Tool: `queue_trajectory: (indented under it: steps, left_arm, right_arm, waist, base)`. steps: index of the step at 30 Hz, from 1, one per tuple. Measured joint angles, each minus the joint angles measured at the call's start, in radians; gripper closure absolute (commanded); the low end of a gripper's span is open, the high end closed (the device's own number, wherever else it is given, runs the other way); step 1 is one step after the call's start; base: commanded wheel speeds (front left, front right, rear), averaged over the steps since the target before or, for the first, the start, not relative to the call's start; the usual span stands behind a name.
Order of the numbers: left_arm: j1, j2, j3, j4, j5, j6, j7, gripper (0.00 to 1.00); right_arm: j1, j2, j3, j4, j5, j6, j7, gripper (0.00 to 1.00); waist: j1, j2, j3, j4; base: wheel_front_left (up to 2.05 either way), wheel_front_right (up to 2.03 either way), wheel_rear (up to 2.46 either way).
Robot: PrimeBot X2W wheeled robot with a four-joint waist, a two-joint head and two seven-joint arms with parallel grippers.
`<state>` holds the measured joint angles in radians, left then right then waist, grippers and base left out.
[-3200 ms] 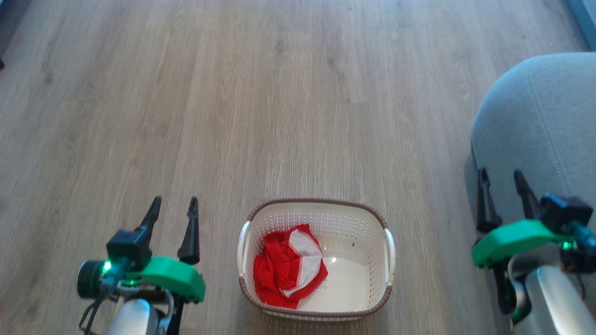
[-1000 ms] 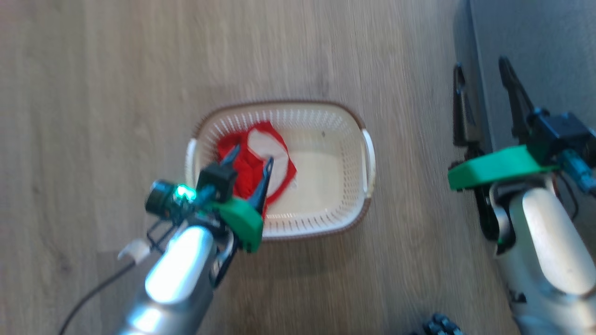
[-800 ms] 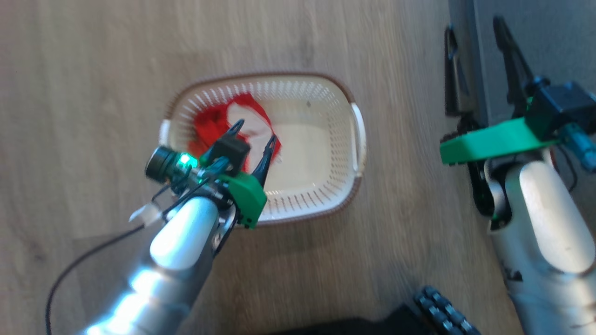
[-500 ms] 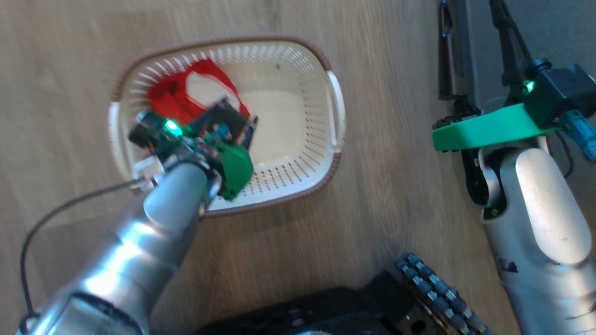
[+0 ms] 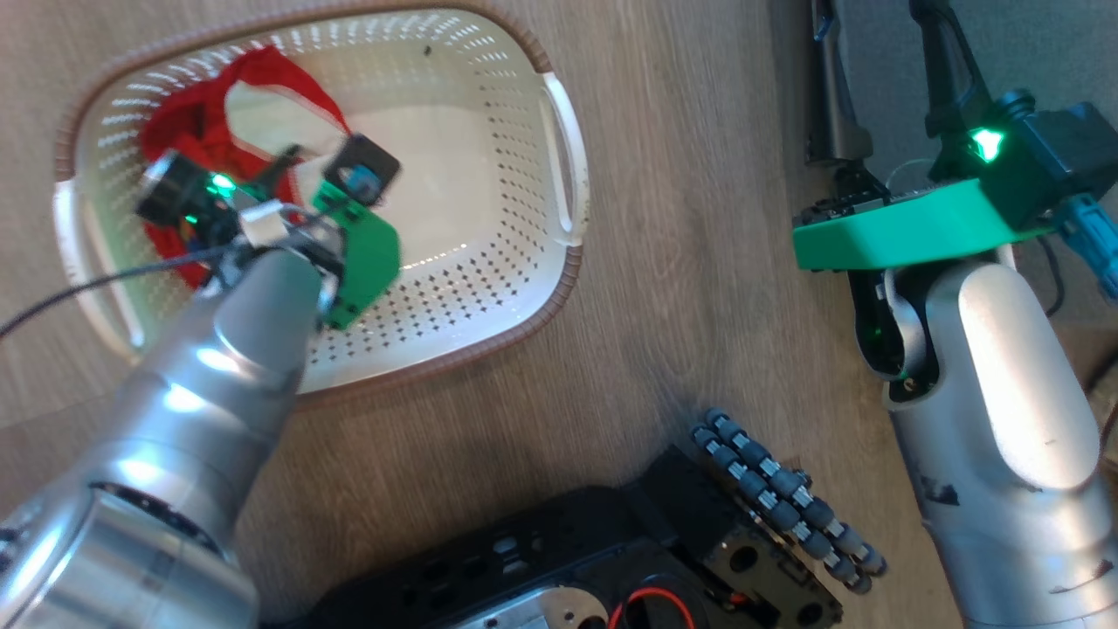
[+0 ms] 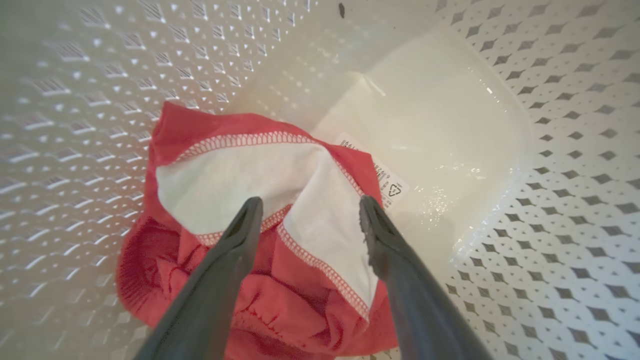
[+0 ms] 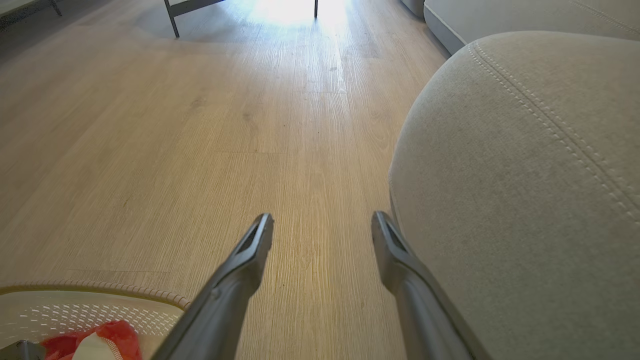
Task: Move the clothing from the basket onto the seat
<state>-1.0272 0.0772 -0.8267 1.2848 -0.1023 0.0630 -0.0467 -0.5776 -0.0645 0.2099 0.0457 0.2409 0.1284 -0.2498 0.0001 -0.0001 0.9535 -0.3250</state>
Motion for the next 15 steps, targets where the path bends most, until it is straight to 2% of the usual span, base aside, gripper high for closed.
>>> queue_trajectory:
  steps: [7, 15]
  left_arm:
    - [-0.020, 0.022, -0.020, 0.011, 0.007, 0.039, 0.096, 0.00]
    - [-0.021, 0.040, -0.051, 0.012, 0.028, 0.052, 0.156, 0.00]
  right_arm:
    - [-0.009, 0.006, 0.000, -0.013, 0.007, 0.000, 0.000, 0.00]
    - [-0.008, 0.006, -0.012, -0.036, 0.017, 0.000, 0.000, 0.00]
  waist:
    - [0.0000, 0.0000, 0.029, -0.016]
    - [0.0000, 0.0000, 0.040, -0.011]
  base:
    - [0.00, 0.00, 0.00]
    - [0.00, 0.00, 0.00]
